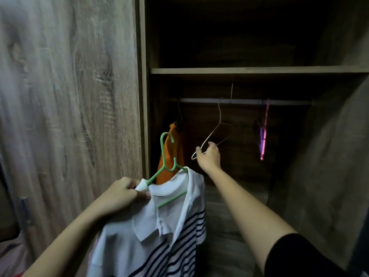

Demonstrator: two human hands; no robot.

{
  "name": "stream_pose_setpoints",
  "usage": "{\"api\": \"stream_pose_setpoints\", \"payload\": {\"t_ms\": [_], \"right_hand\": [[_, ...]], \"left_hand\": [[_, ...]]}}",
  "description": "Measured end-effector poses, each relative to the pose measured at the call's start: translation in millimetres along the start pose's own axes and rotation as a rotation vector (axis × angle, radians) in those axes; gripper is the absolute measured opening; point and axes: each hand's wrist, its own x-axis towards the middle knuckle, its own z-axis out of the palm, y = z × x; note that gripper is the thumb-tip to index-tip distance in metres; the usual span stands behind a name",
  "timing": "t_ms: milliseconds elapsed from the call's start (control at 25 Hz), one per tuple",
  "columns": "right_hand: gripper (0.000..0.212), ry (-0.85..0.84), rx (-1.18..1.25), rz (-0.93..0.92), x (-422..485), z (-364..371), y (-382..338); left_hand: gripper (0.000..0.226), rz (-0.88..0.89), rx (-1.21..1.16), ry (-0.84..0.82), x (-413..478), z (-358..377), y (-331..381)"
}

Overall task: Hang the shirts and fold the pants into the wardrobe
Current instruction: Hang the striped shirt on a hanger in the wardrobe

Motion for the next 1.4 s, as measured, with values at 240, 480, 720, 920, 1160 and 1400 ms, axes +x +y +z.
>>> {"api": "stream_pose_setpoints", "payload": {"t_ms": [240, 480, 720, 920, 1160, 1400], "right_hand": [[0.092, 0.003, -0.036, 0.155, 74, 27, 3], [0.063, -0.026, -0.041, 0.048, 97, 28, 33], [0.065, -0.016, -0.047, 0.001, 105, -5, 43], [0.063, -0.095, -0.545, -0.084, 105, -47, 44], [0.056, -0.068, -0.850, -0.163, 101, -64, 51], [0.061, -0.118, -0.805, -0.225, 98, -77, 47]], "left_hand": [[0.012, -0.060, 0.079, 0.117, 60, 17, 13], [0.014, -0.121, 0.058, 0.148, 110, 42, 21], [0.030, -0.049, 0.107, 0.268, 172, 63, 76], [0.029, 0.031, 0.188, 0.388, 200, 68, 132], [0.020, 0.071, 0.247, 0.394, 237, 89, 155], [0.008, 0.034, 0.214, 0.449, 253, 116, 145]]}}
